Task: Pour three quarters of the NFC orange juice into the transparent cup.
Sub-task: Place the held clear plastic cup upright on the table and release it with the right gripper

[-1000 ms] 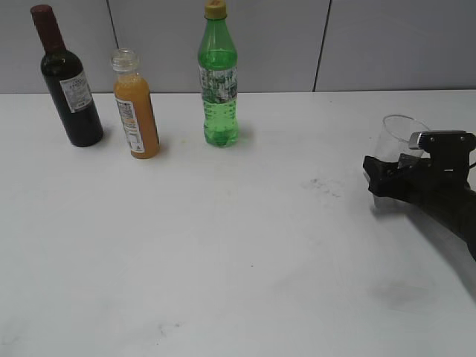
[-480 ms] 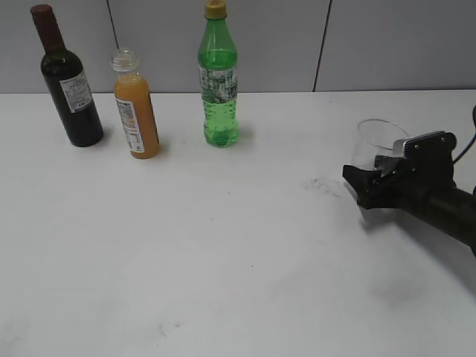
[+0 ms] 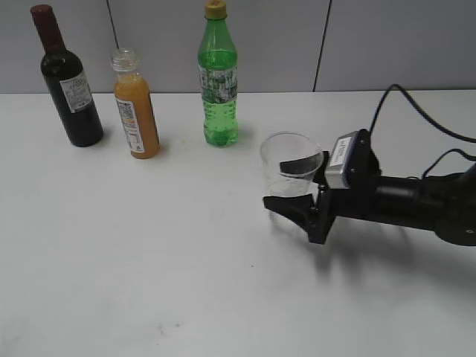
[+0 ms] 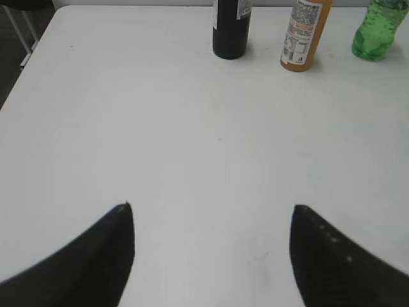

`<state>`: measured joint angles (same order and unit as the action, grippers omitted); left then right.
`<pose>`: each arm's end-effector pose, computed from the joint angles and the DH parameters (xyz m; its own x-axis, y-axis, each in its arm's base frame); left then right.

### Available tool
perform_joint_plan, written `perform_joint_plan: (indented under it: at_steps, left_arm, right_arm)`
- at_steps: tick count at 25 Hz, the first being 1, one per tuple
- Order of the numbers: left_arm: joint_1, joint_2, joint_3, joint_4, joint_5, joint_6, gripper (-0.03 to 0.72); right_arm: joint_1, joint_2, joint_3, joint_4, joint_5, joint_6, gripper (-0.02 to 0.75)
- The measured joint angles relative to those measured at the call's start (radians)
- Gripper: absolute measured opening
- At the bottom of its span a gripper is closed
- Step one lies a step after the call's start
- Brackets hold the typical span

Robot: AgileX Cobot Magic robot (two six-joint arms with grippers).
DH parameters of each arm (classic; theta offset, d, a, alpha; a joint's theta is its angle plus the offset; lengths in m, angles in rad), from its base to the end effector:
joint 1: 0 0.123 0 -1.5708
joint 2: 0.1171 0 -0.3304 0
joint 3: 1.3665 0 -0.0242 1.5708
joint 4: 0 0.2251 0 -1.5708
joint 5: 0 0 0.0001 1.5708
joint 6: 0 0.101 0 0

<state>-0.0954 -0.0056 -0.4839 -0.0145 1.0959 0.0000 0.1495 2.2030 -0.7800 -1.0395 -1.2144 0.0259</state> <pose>-0.0650 0.0049 0.2526 -0.4946 0.0407 -0.8682 0.1031 0.9946 -0.0122 0.3397 0.1337 0.1284 0.0671 -0.2807 -0.9574 -0.9066 0.3835 -0.1760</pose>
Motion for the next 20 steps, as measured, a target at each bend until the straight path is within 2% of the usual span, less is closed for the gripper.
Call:
perform_joint_plan:
  at_steps: [6, 11, 14, 20]
  left_arm:
    - [0.000, 0.000, 0.000, 0.000, 0.000, 0.000, 0.584]
    - [0.000, 0.000, 0.000, 0.000, 0.000, 0.000, 0.584]
    - [0.000, 0.000, 0.000, 0.000, 0.000, 0.000, 0.584]
    - [0.000, 0.000, 0.000, 0.000, 0.000, 0.000, 0.584]
  right_arm:
    - [0.217, 0.011, -0.058, 0.122, -0.001, 0.027, 0.538]
    - [0.335, 0.070, -0.140, 0.154, -0.001, 0.088, 0.538]
    - [0.372, 0.105, -0.178, 0.150, 0.006, 0.094, 0.538]
    - [0.377, 0.122, -0.197, 0.139, 0.061, 0.103, 0.538]
